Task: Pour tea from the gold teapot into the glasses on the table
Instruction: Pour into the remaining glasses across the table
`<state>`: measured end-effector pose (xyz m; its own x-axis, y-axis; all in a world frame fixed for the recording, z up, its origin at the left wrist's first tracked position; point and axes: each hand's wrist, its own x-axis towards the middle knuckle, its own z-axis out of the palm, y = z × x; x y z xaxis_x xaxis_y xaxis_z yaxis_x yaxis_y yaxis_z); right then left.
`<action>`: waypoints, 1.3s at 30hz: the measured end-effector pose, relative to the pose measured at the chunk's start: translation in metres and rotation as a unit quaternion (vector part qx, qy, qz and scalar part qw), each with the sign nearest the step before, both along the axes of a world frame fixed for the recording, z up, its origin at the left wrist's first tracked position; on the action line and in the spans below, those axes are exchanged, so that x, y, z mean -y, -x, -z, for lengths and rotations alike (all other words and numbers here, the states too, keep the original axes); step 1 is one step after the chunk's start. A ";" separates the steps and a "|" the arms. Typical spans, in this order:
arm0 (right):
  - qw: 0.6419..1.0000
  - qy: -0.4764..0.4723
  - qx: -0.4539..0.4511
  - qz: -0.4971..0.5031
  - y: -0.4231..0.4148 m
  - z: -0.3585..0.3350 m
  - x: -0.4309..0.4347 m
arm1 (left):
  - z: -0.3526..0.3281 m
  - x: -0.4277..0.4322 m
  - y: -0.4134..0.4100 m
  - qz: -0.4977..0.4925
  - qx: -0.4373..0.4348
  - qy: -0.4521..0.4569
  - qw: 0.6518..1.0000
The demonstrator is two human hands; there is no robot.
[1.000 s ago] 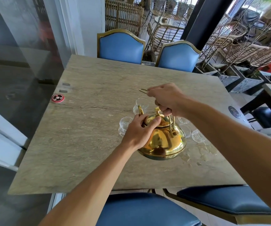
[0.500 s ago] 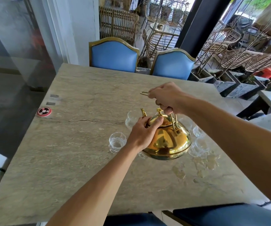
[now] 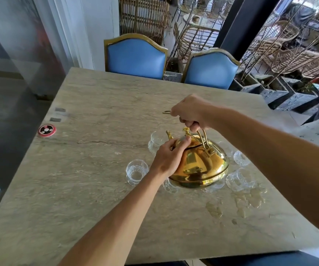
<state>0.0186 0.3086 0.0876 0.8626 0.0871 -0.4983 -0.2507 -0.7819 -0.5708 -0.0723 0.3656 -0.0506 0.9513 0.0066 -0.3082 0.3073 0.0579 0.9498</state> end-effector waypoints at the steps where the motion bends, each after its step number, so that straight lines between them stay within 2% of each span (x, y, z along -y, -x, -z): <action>1: 1.000 0.003 -0.004 -0.004 -0.002 0.001 -0.001 | 0.001 0.000 -0.001 -0.001 -0.003 0.000 1.000; 39: 0.996 0.049 -0.051 -0.046 -0.019 0.014 -0.008 | 0.009 0.003 -0.006 -0.013 -0.047 0.034 0.998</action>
<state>0.0376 0.3165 0.0732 0.7973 0.1097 -0.5936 -0.2295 -0.8544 -0.4662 -0.0665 0.3622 -0.0594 0.9183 0.0080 -0.3958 0.3915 0.1302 0.9109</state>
